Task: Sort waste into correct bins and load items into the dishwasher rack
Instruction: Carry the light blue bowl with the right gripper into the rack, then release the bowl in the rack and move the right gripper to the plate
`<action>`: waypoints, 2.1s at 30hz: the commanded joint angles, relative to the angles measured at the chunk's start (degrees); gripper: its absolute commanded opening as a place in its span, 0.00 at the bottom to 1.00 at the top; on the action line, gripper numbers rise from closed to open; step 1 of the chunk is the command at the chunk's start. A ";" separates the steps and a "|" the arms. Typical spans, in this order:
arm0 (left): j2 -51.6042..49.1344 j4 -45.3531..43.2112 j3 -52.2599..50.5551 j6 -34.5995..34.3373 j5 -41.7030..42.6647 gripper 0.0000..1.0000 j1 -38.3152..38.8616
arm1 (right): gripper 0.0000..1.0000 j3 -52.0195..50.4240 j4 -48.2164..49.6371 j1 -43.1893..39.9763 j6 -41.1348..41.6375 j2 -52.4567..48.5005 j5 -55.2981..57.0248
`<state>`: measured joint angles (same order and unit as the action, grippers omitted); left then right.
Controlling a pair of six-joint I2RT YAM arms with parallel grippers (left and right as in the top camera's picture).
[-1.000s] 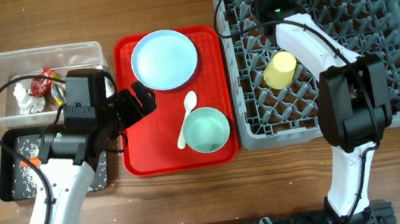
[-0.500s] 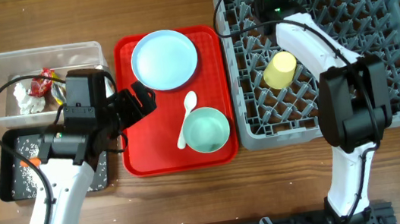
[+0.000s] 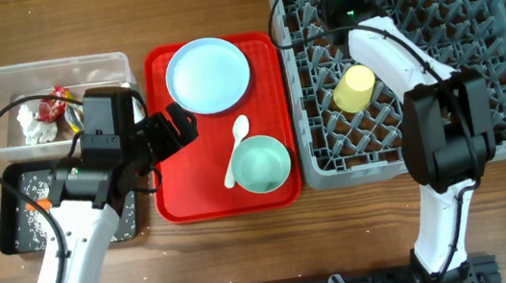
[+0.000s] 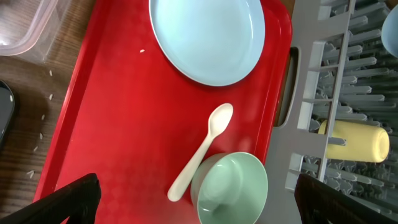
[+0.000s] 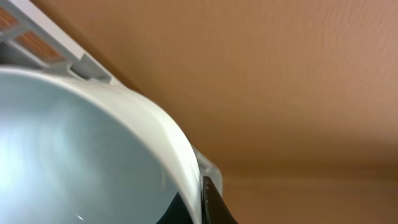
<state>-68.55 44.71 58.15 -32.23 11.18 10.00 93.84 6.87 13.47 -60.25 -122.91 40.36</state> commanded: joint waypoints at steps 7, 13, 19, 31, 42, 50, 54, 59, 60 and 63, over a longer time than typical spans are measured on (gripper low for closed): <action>1.05 -0.13 1.22 0.44 -0.33 1.00 -0.26 | 0.05 -1.31 -0.50 1.14 -2.40 -2.47 -2.67; 1.05 -0.13 1.22 0.46 -0.33 1.00 -0.26 | 0.05 -6.91 7.32 1.18 -6.78 -2.47 -2.49; 1.05 -0.13 1.22 0.44 -0.33 1.00 -0.26 | 0.04 -10.10 16.20 1.20 -12.96 -2.47 -0.94; 1.05 -0.13 1.22 0.44 -0.33 1.00 -0.26 | 0.04 -10.08 28.22 1.53 -16.26 -2.47 2.51; 1.05 -0.13 1.22 0.44 -0.33 1.00 -0.26 | 0.04 -10.08 15.69 2.45 -6.14 -2.47 3.28; 1.05 -0.13 1.22 0.46 -0.33 1.00 -0.26 | 0.54 -10.08 15.72 6.29 -5.38 -2.10 8.24; 1.05 -0.13 1.22 0.44 -0.33 1.00 -0.26 | 0.78 -10.08 15.78 8.09 -5.09 -2.10 11.50; 1.05 -0.13 1.22 0.44 -0.33 1.00 -0.26 | 0.94 -10.08 15.76 9.11 -5.05 -1.16 12.81; 1.05 -0.13 1.22 0.44 -0.33 1.00 -0.26 | 0.95 -10.08 15.76 9.60 -4.90 -0.59 12.81; 1.07 -0.15 1.22 0.44 -0.33 1.00 -0.26 | 1.00 -10.08 15.72 11.15 -2.43 1.68 12.81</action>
<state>-68.55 44.71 58.15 -32.23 11.20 10.00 84.33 22.31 22.81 -65.58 -124.07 51.59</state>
